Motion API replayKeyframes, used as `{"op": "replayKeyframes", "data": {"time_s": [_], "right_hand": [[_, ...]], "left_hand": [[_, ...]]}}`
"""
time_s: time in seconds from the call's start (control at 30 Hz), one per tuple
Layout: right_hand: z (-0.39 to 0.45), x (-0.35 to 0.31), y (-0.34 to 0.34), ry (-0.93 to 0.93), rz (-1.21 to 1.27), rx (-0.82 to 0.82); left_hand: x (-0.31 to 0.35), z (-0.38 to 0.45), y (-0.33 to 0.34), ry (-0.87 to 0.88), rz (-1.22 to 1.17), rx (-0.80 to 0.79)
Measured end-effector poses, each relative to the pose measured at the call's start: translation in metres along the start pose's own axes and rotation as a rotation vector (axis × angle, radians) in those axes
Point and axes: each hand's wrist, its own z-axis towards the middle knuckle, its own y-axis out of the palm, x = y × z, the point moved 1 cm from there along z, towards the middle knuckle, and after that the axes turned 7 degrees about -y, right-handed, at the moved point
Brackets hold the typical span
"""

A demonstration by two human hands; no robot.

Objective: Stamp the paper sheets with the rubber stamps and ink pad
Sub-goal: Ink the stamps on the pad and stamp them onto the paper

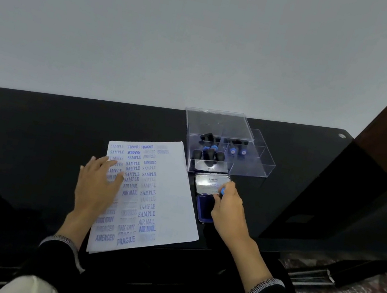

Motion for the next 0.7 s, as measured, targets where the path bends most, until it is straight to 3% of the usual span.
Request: {"op": "replayKeyframes", "data": {"time_s": [0.33,0.7], "right_hand": [[-0.0009,-0.0045,0.0039,-0.012,-0.316,0.019],[-0.0027,-0.0012,0.0,-0.062,-0.257,-0.041]], "left_hand": [[-0.0087,-0.0055,0.0078,-0.029,0.028,-0.013],[-0.0082,-0.007,0.0103,-0.031,0.045,-0.012]]}}
